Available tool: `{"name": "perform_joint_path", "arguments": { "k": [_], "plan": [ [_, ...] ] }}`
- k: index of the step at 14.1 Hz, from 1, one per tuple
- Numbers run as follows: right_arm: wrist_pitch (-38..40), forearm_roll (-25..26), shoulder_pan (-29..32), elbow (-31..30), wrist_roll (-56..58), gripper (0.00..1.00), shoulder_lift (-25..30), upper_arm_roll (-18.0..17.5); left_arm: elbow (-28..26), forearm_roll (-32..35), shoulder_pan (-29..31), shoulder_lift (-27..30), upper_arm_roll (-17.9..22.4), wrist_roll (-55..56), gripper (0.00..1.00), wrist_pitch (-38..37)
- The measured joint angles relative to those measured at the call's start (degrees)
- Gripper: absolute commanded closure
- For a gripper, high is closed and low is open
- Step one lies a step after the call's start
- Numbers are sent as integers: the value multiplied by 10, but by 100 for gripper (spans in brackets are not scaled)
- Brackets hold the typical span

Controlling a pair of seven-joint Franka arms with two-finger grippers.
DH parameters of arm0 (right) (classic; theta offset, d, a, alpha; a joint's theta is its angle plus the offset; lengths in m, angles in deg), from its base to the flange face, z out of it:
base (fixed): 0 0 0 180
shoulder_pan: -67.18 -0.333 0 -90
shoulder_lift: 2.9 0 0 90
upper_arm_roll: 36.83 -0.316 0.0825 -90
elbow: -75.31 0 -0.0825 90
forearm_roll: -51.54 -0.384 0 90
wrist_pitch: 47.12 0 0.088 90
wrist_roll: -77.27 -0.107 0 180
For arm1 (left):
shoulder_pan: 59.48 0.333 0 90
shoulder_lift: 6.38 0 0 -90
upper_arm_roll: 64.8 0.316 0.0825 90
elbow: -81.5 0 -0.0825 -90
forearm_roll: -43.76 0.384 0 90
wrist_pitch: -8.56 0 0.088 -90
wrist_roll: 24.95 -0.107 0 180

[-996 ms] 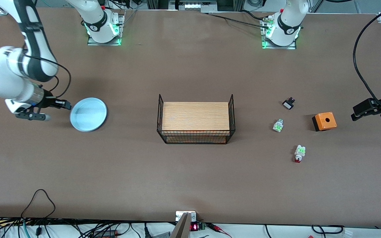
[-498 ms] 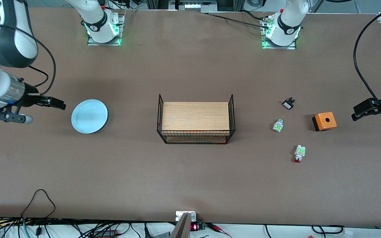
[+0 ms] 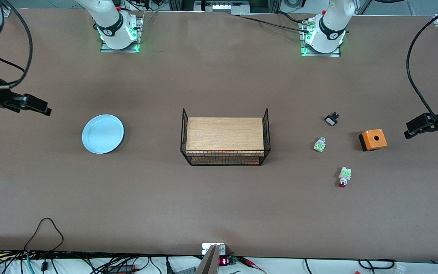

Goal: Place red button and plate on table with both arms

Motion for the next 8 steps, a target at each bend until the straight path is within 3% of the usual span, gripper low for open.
{"name": "perform_joint_path", "arguments": {
  "k": [5, 8],
  "plan": [
    [5, 6, 48, -11, 33, 0, -5, 2, 0, 0, 0, -3, 0, 0, 0, 0],
    [-31, 6, 50, -52, 35, 0, 7, 3, 0, 0, 0, -3, 0, 0, 0, 0]
  ]
}}
